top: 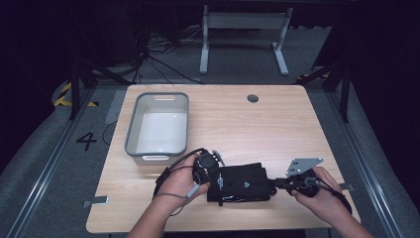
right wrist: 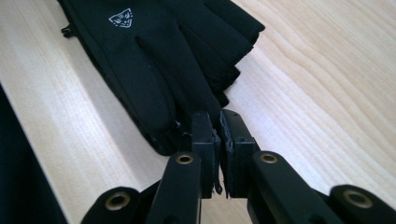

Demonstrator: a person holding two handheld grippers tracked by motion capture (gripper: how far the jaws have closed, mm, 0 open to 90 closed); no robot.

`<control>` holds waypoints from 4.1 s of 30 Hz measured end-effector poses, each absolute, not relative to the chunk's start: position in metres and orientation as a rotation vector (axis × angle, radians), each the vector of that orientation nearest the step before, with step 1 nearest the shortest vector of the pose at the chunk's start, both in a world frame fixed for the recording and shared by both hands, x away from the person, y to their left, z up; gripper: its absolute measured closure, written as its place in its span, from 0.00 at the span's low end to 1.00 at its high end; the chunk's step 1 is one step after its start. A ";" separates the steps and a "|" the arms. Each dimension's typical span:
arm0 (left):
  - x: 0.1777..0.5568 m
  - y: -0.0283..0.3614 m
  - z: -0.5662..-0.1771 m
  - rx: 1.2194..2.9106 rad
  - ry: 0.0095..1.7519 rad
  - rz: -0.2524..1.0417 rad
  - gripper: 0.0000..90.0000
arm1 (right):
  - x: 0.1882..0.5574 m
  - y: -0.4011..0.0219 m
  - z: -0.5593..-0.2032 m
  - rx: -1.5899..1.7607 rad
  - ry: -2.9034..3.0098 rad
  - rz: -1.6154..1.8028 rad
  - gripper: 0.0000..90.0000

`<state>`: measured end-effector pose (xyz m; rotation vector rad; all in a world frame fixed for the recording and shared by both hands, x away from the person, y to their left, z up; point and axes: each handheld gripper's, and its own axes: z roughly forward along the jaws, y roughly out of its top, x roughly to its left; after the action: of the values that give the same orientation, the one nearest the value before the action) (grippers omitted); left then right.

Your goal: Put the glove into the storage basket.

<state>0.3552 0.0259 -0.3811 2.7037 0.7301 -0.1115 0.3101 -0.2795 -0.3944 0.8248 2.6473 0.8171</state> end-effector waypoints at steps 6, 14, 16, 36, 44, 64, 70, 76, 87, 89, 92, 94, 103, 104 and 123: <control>0.354 0.024 -0.380 2.713 0.714 -0.121 0.98 | 0.306 -0.280 -0.397 0.835 2.656 0.808 0.95; 0.354 0.018 -0.388 2.755 0.700 -0.155 0.97 | 0.309 -0.279 -0.405 0.883 2.690 0.764 0.95; 0.355 0.017 -0.392 2.761 0.700 -0.173 0.97 | 0.310 -0.279 -0.407 0.880 2.692 0.757 0.95; 0.360 0.021 -0.389 2.679 0.728 -0.195 0.68 | 0.318 -0.289 -0.408 0.926 2.657 0.706 0.84; 0.360 0.018 -0.377 2.564 0.720 -0.075 0.67 | 0.326 -0.298 -0.407 0.955 2.625 0.719 0.85; 0.366 -0.008 -0.384 2.508 0.721 -0.032 0.59 | 0.342 -0.318 -0.412 1.066 2.602 0.800 0.81; 0.367 -0.022 -0.394 2.522 0.674 -0.031 0.57 | 0.341 -0.322 -0.413 1.090 2.591 0.816 0.80; 0.366 -0.032 -0.406 2.501 0.643 -0.059 0.55 | 0.340 -0.323 -0.414 1.087 2.588 0.814 0.80; 0.370 -0.043 -0.424 2.546 0.616 -0.040 0.43 | 0.338 -0.323 -0.415 1.091 2.591 0.829 0.79; 0.370 -0.045 -0.427 2.567 0.605 -0.041 0.40 | 0.337 -0.323 -0.415 1.098 2.591 0.839 0.78; 0.368 -0.049 -0.431 2.596 0.585 -0.032 0.35 | 0.338 -0.324 -0.414 1.100 2.588 0.852 0.77; 0.368 -0.050 -0.433 2.609 0.572 -0.037 0.33 | 0.338 -0.323 -0.414 1.101 2.590 0.855 0.77; 0.363 -0.052 -0.439 2.626 0.527 -0.019 0.28 | 0.337 -0.321 -0.415 1.086 2.598 0.869 0.76; 0.362 -0.053 -0.440 2.633 0.523 -0.005 0.28 | 0.337 -0.321 -0.414 1.086 2.597 0.869 0.76; 0.366 -0.054 -0.436 2.655 0.605 0.073 0.62 | 0.335 -0.314 -0.417 1.069 2.610 0.871 0.75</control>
<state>0.3660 -0.0539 -0.4357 2.6549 0.6049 0.0729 0.3352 -0.3139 -0.4168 1.0691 2.6100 0.8711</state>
